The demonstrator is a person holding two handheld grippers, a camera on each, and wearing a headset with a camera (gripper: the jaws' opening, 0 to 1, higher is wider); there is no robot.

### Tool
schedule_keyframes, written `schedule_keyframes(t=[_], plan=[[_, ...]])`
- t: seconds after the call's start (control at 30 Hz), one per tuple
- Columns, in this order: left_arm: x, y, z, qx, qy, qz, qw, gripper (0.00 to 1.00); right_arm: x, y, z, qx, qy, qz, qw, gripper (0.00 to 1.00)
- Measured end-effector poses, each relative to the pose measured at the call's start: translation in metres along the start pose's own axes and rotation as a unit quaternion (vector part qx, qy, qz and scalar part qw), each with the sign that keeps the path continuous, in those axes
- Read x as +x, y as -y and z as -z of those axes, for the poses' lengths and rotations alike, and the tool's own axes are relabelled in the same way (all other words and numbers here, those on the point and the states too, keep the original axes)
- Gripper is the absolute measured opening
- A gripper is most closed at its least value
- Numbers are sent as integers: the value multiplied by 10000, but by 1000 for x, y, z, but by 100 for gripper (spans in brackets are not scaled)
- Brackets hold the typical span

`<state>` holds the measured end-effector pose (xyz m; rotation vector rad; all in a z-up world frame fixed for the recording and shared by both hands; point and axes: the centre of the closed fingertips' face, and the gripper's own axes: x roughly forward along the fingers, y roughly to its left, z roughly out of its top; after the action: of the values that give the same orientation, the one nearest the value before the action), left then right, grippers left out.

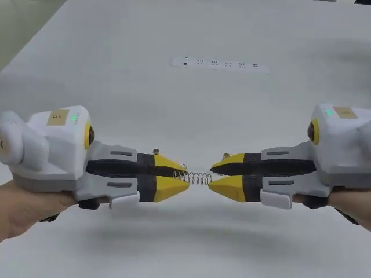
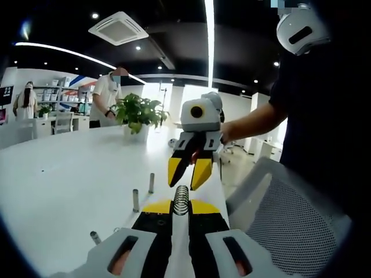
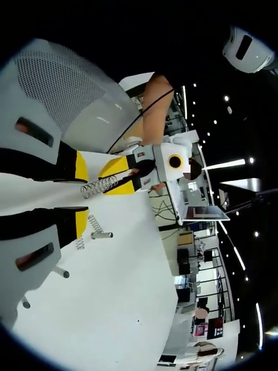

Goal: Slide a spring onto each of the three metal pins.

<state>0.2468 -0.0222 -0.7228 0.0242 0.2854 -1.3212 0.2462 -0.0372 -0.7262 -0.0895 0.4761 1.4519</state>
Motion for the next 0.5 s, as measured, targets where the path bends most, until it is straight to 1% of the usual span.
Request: schedule_keyframes(t=[0.1,0.17,0.23,0.3,0.33,0.43,0.5], plan=[[1,1,1,-18,48,44,10000,1,2,-2,6,17,-17,-60,10000,15],[2,-2,3,-41,78,27,10000,1,3,-1,8,85,13,-64,9999,15],[2,-2,5,-122,148,51,9998,1,4,2,10,132,11,-27,9999,15],[2,-2,8,-162,170,61,9997,1,5,4,12,183,30,-8,9998,15],[2,-3,11,-221,157,37,9996,1,5,4,14,213,33,-6,9998,15],[1,-3,16,-268,150,17,9995,1,7,5,17,274,23,1,9996,15],[1,-3,17,-295,161,-6,9994,1,8,4,21,293,-17,-18,9996,15]])
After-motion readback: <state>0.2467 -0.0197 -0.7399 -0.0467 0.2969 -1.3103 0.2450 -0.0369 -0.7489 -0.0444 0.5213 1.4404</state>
